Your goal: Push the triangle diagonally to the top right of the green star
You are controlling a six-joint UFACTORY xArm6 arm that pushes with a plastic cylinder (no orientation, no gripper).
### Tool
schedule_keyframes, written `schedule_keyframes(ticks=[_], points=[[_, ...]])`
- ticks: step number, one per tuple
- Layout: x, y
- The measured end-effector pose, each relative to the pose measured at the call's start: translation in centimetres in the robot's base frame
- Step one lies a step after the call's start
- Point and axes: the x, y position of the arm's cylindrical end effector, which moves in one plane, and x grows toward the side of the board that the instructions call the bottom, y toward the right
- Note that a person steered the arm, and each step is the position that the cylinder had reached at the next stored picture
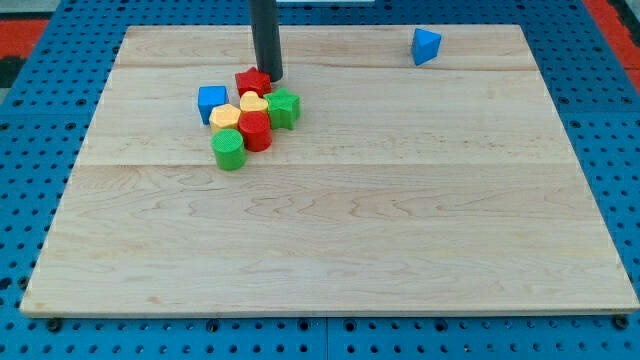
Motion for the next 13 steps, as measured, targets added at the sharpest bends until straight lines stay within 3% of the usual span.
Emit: schedule_keyframes(ticks=[1, 2, 3, 4, 5, 6, 7, 9, 11, 12, 13], points=[[0.1, 0.8], [-2.8, 6.3], [-9.5, 7.8], [-10.9, 14.9], [-8.2, 18.8], [-3.0, 18.8], [-0.3, 19.8], [-10.9, 21.1], [-10.4, 20.0], [-3.9, 19.6], [-4.2, 31.7]])
